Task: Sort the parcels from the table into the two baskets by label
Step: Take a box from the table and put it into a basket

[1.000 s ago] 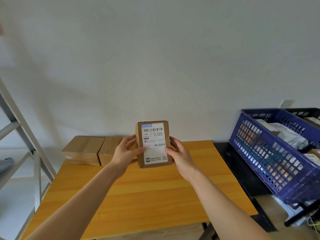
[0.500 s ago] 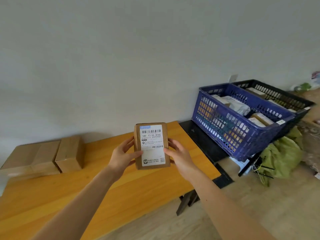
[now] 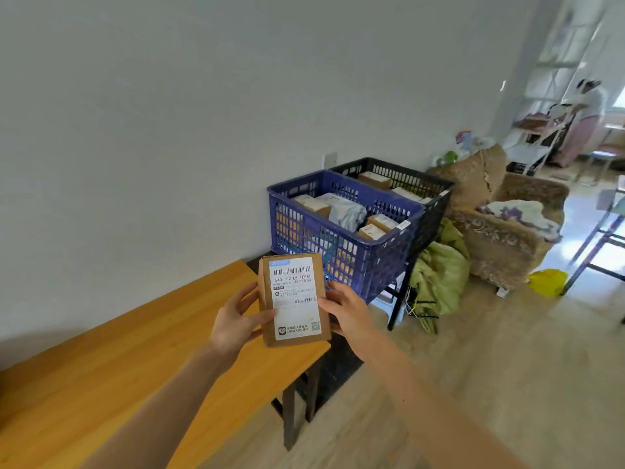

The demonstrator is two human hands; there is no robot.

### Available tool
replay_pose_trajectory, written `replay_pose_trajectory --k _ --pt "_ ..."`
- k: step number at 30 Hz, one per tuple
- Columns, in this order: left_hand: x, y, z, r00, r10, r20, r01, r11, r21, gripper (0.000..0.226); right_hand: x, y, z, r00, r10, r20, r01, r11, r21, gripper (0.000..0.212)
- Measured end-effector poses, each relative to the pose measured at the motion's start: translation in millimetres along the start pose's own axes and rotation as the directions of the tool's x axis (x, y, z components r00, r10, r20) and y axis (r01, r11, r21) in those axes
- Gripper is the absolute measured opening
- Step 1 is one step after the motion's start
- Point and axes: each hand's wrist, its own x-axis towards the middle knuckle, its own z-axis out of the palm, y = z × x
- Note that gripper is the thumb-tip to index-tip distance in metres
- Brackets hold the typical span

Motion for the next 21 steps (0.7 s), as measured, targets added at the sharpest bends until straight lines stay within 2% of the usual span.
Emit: replay_pose_trajectory --k 5,10,16,21 --pt "26 2 91 0.999 0.011 0.042 -0.011 1.000 0.007 0.086 21 -8 -91 0.998 -0.055 -0.032 0.051 0.992 -0.118 0.031" --pt "46 -3 181 0.997 -0.008 0.076 0.010 1.000 -0.026 0.082 36 -8 -182 0.998 -0.056 -0.036 0.050 0.988 -0.143 0.029" --pt "74 -9 269 0.994 -0.063 0.089 0.065 0.997 -0.027 0.079 46 -12 -270 0.995 -0.046 -0.083 0.035 0.992 -0.121 0.028" --pt "106 -4 326 0.992 -0.052 0.114 0.044 0.997 0.067 0.077 66 -18 -322 0.991 -0.034 -0.128 0.030 0.999 -0.039 0.031"
